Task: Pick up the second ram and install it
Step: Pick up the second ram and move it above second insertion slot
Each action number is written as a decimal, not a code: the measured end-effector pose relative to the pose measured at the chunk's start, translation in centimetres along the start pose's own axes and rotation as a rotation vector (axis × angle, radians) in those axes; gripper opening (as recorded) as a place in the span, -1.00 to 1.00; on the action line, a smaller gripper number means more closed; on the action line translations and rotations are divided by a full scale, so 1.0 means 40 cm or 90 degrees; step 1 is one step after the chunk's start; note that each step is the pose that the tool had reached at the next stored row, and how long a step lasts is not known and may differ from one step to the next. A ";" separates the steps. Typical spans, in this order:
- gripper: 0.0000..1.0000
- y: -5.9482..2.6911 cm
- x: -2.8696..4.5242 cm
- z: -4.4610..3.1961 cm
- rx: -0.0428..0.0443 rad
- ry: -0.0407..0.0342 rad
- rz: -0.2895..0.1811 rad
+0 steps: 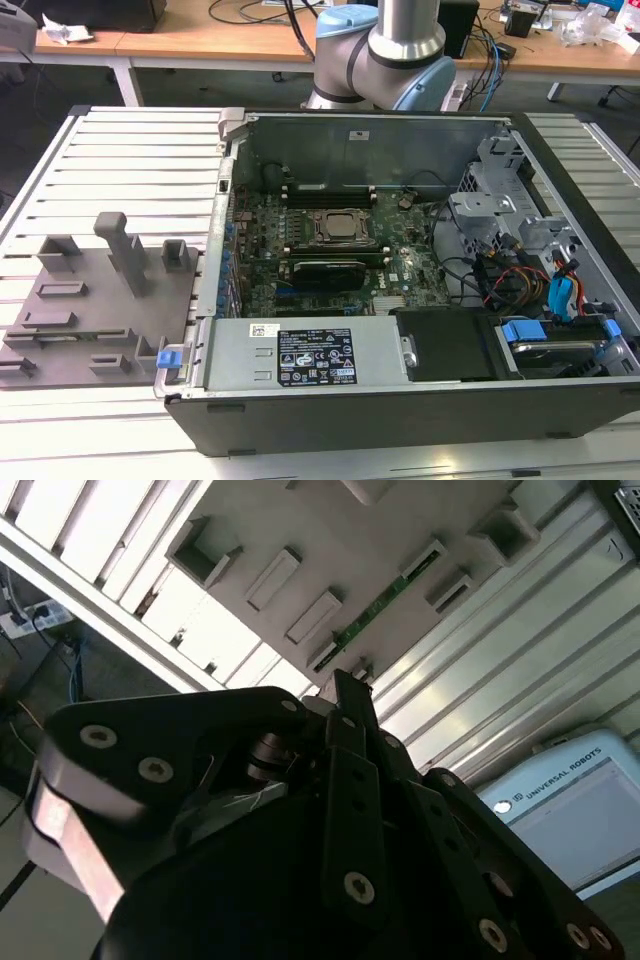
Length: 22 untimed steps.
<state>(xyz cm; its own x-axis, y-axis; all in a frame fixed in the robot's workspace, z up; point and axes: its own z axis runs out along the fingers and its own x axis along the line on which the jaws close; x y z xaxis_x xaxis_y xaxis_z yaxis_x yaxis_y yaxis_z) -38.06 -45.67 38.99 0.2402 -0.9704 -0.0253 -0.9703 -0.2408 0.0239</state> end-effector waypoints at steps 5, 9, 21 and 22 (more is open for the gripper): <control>-0.79 0.000 0.000 0.000 -0.0010 0.0010 -0.040; -0.79 0.000 0.000 0.000 -0.0017 0.0016 -0.066; -0.79 0.000 0.000 0.000 -0.0036 0.0035 -0.140; -0.79 0.000 0.000 0.000 -0.0034 0.0032 -0.129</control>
<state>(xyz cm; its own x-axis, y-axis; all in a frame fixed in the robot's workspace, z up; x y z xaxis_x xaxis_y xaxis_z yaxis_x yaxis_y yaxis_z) -38.06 -45.67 38.99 0.4301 -0.9024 -0.0251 -0.9022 -0.4306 0.0241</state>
